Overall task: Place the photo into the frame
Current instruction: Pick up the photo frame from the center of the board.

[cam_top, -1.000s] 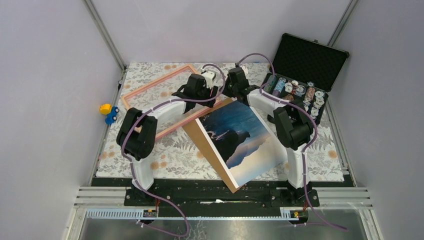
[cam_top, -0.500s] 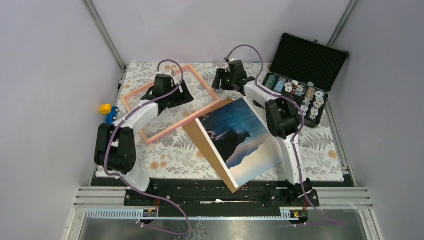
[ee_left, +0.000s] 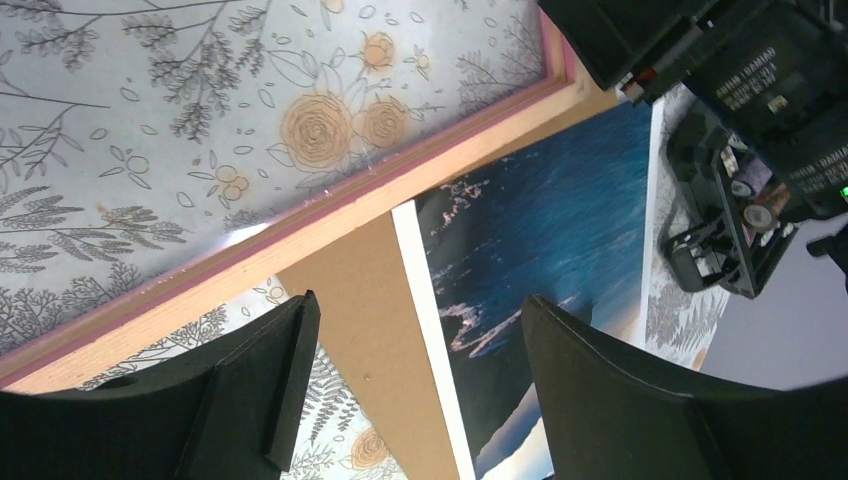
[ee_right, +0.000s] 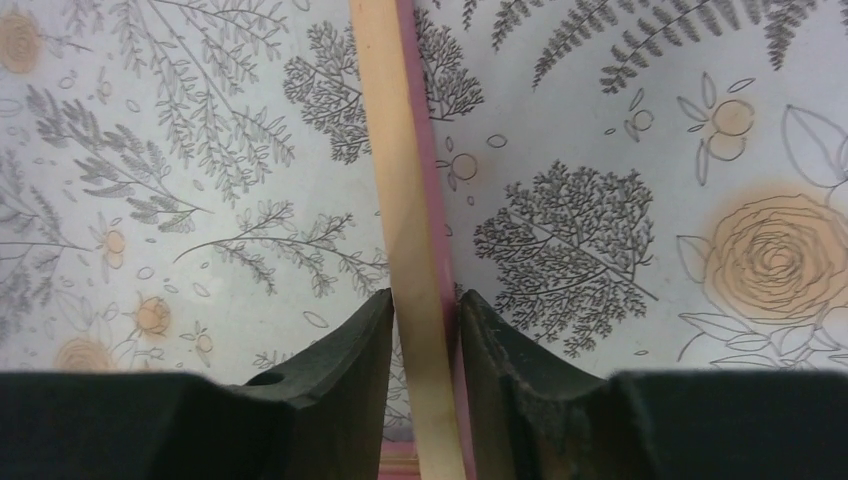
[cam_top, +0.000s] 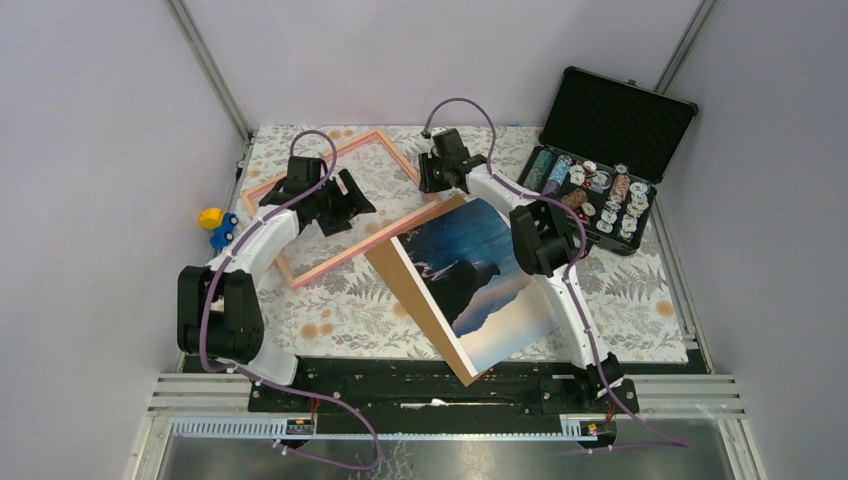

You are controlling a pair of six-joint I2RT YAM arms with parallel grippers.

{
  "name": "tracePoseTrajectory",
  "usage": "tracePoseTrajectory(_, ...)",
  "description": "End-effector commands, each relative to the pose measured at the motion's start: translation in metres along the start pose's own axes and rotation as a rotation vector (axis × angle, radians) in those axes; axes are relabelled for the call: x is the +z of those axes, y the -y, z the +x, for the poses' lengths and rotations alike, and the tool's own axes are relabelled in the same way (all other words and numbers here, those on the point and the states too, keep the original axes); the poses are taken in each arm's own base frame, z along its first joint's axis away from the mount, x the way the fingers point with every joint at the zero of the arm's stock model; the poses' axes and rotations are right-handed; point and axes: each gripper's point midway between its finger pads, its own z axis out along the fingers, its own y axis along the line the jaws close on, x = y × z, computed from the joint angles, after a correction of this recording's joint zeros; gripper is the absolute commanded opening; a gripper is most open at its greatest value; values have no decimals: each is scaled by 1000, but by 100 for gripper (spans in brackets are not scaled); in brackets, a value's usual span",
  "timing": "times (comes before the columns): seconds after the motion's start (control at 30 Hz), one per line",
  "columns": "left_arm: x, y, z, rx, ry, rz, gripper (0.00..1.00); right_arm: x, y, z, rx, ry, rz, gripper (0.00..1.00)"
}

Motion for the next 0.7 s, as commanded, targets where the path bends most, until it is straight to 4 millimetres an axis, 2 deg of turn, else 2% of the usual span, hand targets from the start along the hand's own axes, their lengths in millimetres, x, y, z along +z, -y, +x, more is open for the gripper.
tracePoseTrajectory(0.0, -16, 23, 5, 101, 0, 114, 81, 4, 7, 0, -43, -18, 51, 34)
tracePoseTrajectory(0.07, -13, 31, 7, 160, 19, 135, 82, 5, 4, 0, -54, -26, 53, 23)
tracePoseTrajectory(0.13, -6, 42, 8, 244, 48, 136, 83, 0, -1, -9, -59, -11, 54, 11)
tracePoseTrajectory(0.27, 15, 59, 7, 434, 154, 39, 87, -35, -17, -41, -69, 33, 51, 1)
tracePoseTrajectory(0.33, 26, 67, 6, 535, 213, -10, 88, -59, -19, -56, -79, 62, 74, 0)
tracePoseTrajectory(0.43, 34, 79, 2, 681, 308, -85, 87, -85, -15, -66, -77, 82, 110, 0)
tracePoseTrajectory(0.57, 39, 78, 1, 866, 417, -211, 87, -100, -26, -69, -25, 62, 50, 0)
tracePoseTrajectory(0.67, 40, 85, 12, 952, 463, -180, 89, -108, -32, -70, 10, 42, 28, 0)
